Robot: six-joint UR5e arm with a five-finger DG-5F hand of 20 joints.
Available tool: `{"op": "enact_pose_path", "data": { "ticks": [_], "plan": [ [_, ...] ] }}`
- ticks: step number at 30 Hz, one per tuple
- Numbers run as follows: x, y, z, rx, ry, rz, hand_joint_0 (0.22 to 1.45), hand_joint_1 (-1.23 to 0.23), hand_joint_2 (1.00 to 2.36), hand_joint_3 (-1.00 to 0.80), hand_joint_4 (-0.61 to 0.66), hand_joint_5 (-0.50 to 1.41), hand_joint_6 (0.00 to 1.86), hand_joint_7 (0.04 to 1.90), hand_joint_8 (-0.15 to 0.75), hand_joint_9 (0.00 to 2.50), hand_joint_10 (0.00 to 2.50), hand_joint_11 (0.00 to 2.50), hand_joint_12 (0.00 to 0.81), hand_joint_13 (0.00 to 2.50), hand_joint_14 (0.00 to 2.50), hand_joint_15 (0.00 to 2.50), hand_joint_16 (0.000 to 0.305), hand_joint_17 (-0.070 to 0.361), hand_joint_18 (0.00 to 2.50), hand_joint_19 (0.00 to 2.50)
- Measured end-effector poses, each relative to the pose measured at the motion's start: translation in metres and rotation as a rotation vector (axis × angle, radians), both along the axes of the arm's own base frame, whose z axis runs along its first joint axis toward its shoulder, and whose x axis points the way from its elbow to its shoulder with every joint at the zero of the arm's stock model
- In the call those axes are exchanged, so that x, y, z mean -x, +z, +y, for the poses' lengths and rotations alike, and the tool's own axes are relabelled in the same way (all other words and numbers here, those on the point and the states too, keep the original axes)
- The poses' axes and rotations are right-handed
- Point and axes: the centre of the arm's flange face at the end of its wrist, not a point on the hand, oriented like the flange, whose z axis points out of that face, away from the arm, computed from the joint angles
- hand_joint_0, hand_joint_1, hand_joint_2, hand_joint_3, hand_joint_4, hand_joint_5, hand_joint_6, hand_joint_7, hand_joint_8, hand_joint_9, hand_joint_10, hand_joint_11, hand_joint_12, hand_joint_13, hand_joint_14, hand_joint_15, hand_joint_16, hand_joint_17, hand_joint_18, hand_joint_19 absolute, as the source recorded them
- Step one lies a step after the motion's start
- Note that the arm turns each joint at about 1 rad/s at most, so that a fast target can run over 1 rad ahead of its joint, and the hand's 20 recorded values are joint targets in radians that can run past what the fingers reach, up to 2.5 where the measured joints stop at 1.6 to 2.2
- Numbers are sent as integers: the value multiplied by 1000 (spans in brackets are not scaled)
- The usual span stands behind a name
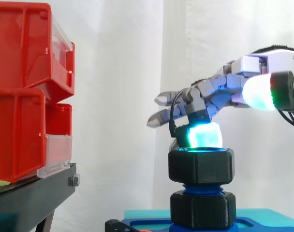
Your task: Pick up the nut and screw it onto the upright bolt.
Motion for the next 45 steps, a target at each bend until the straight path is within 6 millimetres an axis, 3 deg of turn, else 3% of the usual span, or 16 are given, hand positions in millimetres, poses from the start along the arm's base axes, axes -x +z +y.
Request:
{"op": "enact_pose_path", "data": {
  "ticks": [6, 13, 17, 23, 30, 45],
  "plan": [
    [-3, 16, -3, 1, 3, -9, 515, -110, 1000, -500, 181, -38, 505, 1296, 231, 689, 0, 0, 290, 328, 0, 0, 30, 68, 0, 0],
    [-9, 22, 2, 0, -3, -45, 505, -95, 1000, -500, 230, -90, 503, 797, 211, 593, 0, 0, 308, 247, 0, 0, 34, 77, 0, 0],
    [-13, 24, 9, -1, -1, -65, 502, -83, 1000, -500, 218, -101, 502, 693, 192, 533, 0, 0, 310, 175, 0, 0, 34, 77, 0, 0],
    [-16, 20, 20, -5, -6, -79, 499, -57, 1000, -500, 212, -106, 502, 679, 187, 471, 0, 0, 312, 115, 0, 0, 36, 80, 0, 0],
    [-15, -1, 32, -24, -12, -83, 499, -42, 1000, -500, 204, -106, 502, 684, 185, 443, 0, 0, 318, 92, 0, 0, 37, 83, 0, 0],
    [-17, -24, 32, -32, -12, -64, 500, -34, 1000, -500, 196, -107, 502, 706, 194, 427, 0, 0, 325, 92, 0, 0, 38, 84, 0, 0]
  ]
}}
